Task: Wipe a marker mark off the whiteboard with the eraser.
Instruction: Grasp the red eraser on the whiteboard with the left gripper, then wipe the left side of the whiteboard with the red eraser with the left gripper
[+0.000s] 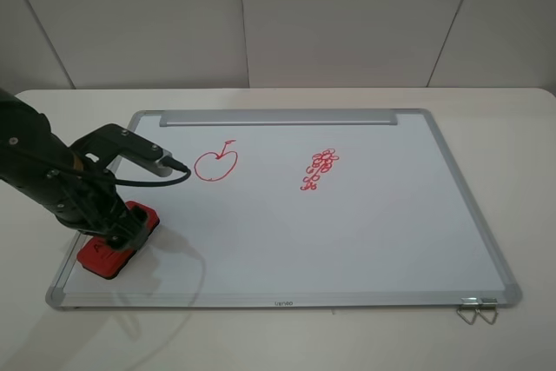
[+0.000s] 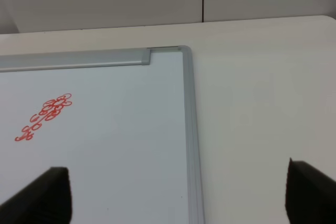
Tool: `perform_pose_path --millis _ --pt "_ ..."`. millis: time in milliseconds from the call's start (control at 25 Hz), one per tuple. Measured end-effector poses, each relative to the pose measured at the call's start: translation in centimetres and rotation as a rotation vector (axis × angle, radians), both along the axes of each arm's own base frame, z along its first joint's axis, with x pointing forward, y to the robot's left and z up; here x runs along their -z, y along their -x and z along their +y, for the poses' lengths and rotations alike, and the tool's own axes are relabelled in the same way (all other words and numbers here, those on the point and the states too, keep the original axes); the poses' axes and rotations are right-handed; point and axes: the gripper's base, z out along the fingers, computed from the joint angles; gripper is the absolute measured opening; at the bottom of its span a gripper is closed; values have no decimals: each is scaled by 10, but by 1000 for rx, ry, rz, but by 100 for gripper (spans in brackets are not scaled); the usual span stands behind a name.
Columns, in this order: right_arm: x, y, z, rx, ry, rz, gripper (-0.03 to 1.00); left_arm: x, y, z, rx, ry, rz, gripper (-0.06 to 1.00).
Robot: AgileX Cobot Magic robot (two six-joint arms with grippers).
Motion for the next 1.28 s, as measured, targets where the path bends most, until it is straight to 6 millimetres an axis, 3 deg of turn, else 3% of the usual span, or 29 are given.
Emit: perform_pose_path --millis 680,800,880,1280 --pt "0 0 0 0 0 0 72 13 -4 -2 25 -4 -1 77" --pt "0 0 0 0 0 0 72 13 -4 -2 27 -9 3 70" --pt "0 0 0 0 0 0 72 13 -4 -2 27 -11 6 58" --pt "0 0 0 0 0 0 72 13 -4 -1 27 -11 7 57"
